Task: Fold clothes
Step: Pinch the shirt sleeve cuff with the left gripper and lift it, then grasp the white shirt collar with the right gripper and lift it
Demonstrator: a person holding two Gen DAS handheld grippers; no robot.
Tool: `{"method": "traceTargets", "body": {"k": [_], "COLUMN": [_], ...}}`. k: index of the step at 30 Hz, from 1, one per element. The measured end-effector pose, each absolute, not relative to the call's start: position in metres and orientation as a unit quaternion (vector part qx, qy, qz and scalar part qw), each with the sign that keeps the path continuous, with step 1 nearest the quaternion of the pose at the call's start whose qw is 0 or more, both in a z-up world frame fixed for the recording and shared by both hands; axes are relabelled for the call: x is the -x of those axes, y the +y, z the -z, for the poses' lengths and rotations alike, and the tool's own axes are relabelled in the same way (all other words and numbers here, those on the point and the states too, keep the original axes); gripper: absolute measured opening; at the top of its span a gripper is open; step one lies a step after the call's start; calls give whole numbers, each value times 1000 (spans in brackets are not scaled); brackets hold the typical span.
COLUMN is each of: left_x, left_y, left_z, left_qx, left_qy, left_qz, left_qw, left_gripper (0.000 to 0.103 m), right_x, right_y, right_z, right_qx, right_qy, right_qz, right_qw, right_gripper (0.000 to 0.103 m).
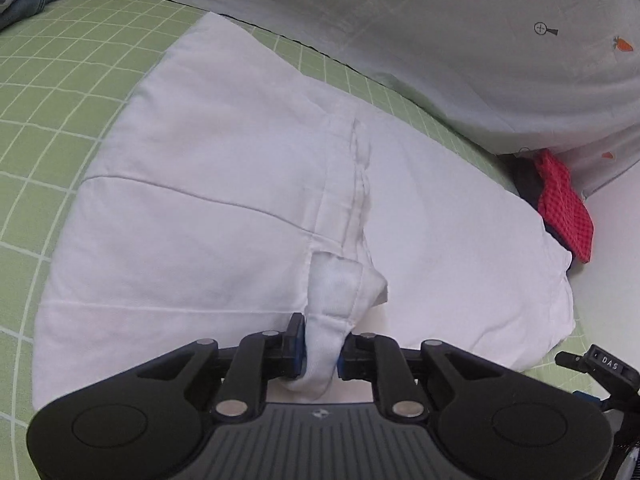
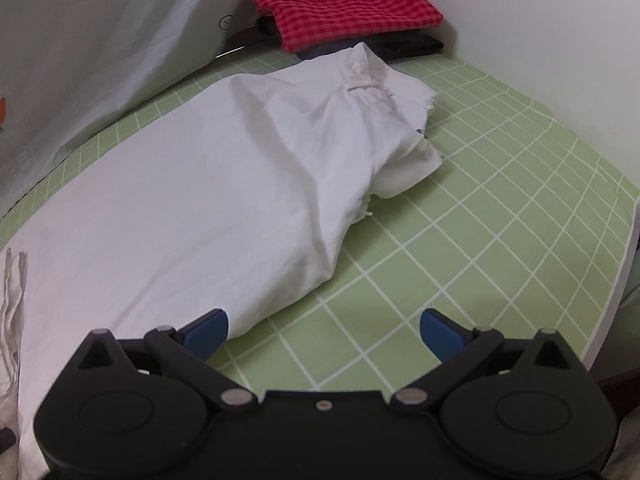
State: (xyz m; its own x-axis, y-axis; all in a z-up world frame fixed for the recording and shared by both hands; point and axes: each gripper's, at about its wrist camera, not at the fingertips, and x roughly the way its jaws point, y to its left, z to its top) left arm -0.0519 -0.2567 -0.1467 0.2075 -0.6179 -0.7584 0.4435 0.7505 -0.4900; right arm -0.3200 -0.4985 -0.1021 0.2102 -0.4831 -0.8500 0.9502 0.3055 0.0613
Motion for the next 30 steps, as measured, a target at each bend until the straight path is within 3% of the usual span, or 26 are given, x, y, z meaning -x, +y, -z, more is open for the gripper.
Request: {"method": "traceTargets", "body": {"k": [3, 6, 17, 24, 30], "left_x": [47, 45, 46, 25, -2], "left_y": [-254, -260, -277, -274, -267], "left_z": [142, 140, 137, 119, 116], "left_qx": [115, 128, 153, 171, 134], "left_qy": [525, 535, 545, 514, 503], "left_qz": [341, 354, 366, 306, 193], "left_qw": [771, 756, 738, 783, 832], "left_gripper": [39, 45, 49, 70, 70], "right_x": [320, 318, 327, 347, 359], "right_y": [-505, -510, -518, -550, -598], "right_z": [108, 114, 115, 119, 117], "right_qx": [-320, -335, -347, -388, -418], "right_qy": [378, 374, 370, 336, 272], "right_qz": [499, 497, 491, 519, 525], "right_qw": [711, 708, 709, 683, 689], "right_gripper": [103, 103, 103, 103, 103]}}
